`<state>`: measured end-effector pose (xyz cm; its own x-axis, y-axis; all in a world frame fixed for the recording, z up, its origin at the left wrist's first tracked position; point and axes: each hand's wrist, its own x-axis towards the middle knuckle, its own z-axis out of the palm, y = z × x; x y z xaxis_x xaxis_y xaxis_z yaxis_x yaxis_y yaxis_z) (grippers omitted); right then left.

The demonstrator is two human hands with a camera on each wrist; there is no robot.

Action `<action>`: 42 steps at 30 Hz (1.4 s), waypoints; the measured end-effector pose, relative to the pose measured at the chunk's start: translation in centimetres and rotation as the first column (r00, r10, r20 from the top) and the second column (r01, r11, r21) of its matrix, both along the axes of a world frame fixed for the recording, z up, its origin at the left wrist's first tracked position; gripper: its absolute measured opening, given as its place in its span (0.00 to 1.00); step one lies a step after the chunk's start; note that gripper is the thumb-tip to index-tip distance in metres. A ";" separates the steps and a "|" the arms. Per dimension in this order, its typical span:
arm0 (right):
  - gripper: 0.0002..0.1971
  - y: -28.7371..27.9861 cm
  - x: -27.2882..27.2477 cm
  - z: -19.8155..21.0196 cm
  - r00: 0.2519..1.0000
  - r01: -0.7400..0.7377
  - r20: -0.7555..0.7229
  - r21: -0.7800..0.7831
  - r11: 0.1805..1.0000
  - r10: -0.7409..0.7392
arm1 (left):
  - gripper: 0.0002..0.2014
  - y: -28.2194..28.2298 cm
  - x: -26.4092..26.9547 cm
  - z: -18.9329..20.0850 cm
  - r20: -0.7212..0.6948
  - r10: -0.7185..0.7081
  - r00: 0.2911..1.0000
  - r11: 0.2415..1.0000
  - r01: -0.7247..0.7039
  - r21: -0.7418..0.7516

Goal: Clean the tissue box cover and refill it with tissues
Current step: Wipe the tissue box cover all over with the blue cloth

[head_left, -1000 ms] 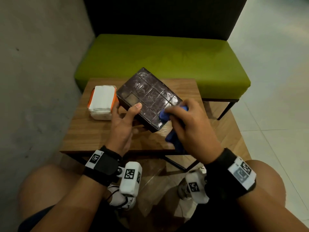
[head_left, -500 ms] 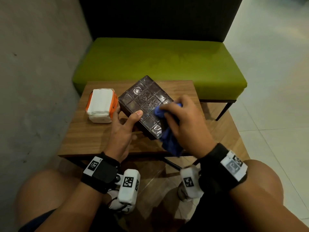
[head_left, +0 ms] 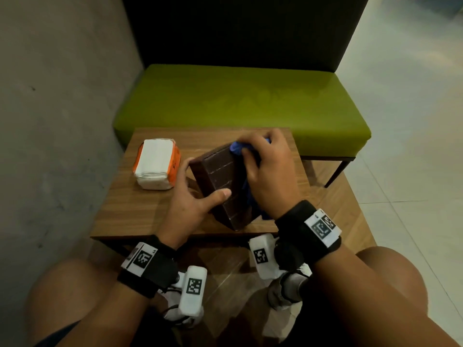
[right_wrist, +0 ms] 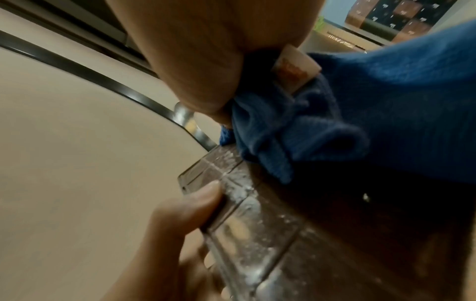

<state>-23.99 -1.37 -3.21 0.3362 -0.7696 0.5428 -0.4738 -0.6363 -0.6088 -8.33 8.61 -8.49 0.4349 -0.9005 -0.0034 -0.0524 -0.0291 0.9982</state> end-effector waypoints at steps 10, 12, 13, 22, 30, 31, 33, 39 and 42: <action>0.10 0.6 -0.7 1.4 0.999 0.008 -0.045 -0.110 0.994 -0.013 | 0.45 -0.4 0.0 0.1 0.115 -0.005 0.993 0.998 0.012 -0.063; 0.10 1.9 0.0 1.5 0.997 -0.056 -0.060 -0.132 0.990 0.048 | 0.44 -0.8 -0.2 0.4 0.139 -0.008 0.990 0.998 0.016 -0.054; 0.11 2.9 0.5 1.5 0.988 -0.135 -0.094 -0.151 0.979 0.122 | 0.47 -0.9 -0.3 0.5 0.129 -0.014 0.992 0.998 0.021 -0.059; 0.11 -1.5 -2.0 0.8 0.999 0.034 0.025 -0.065 0.997 -0.032 | 0.49 -0.7 0.1 0.2 0.093 0.018 0.995 0.999 -0.013 -0.049; 0.12 3.3 -0.3 -0.1 0.969 -0.230 -0.119 -0.115 0.966 0.216 | 0.44 -1.0 -0.5 0.0 0.026 0.010 1.000 0.996 -0.008 -0.090; 0.12 2.4 -0.5 -0.1 0.978 -0.198 -0.096 -0.117 0.973 0.187 | 0.44 -0.9 -0.4 0.2 0.022 0.008 1.000 0.996 -0.006 -0.086; 0.12 0.0 -1.1 0.1 0.997 -0.075 -0.007 -0.088 0.993 0.075 | 0.47 -0.7 -0.2 0.3 0.002 0.023 1.000 0.997 -0.023 -0.069; 0.11 -1.6 -2.1 -0.3 1.000 0.012 -0.005 -0.020 1.000 -0.012 | 0.44 -0.9 -0.7 0.3 -0.189 0.088 0.978 0.995 -0.094 -0.023; 0.10 -0.8 -3.0 -1.6 0.998 0.036 -0.047 0.009 0.999 -0.036 | 0.49 -1.3 -0.7 -0.3 -0.336 0.155 0.929 0.987 -0.161 0.011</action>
